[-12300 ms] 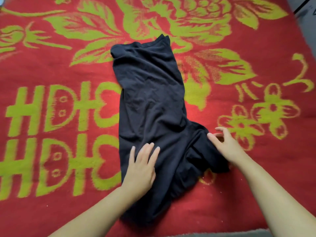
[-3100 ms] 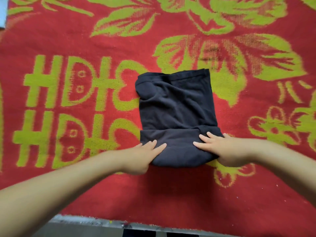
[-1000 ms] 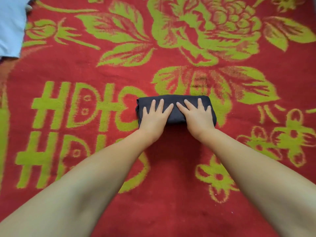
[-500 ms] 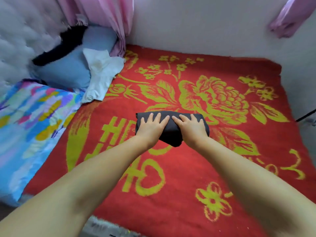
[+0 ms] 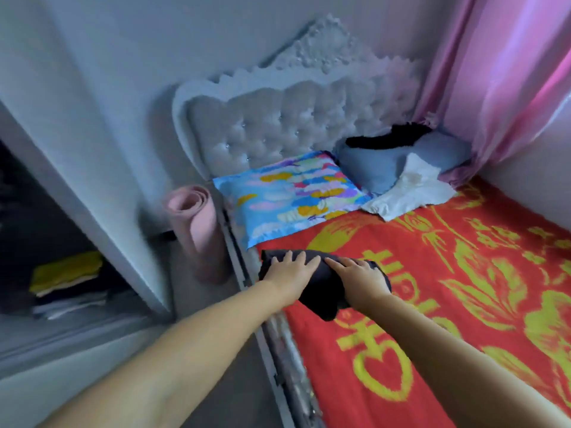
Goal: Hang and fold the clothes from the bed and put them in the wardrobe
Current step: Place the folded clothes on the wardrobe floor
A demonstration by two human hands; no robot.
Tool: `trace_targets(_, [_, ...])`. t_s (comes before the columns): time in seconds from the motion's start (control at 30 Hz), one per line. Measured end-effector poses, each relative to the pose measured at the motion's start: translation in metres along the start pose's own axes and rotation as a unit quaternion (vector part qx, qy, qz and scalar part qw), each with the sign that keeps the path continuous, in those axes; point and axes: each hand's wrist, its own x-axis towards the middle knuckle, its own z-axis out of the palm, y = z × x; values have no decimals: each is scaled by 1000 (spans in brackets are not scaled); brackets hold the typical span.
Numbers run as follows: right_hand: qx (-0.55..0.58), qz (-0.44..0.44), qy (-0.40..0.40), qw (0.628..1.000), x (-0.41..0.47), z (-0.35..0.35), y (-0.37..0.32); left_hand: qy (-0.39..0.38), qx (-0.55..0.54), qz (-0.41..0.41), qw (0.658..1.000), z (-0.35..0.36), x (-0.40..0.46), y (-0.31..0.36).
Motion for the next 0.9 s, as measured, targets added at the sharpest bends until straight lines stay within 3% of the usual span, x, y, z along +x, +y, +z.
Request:
trace_targets(0.33, [-88, -274, 6, 958, 68, -37, -323, -1, -79, -246, 966, 46, -204, -254])
trace_targets(0.57, [-105, -377, -28, 920, 91, -28, -556, -15, -90, -327, 941, 95, -338, -424])
trace_targets(0.9, [-121, -432, -71, 891, 159, -10, -717, -44, -155, -371, 915, 148, -387, -567])
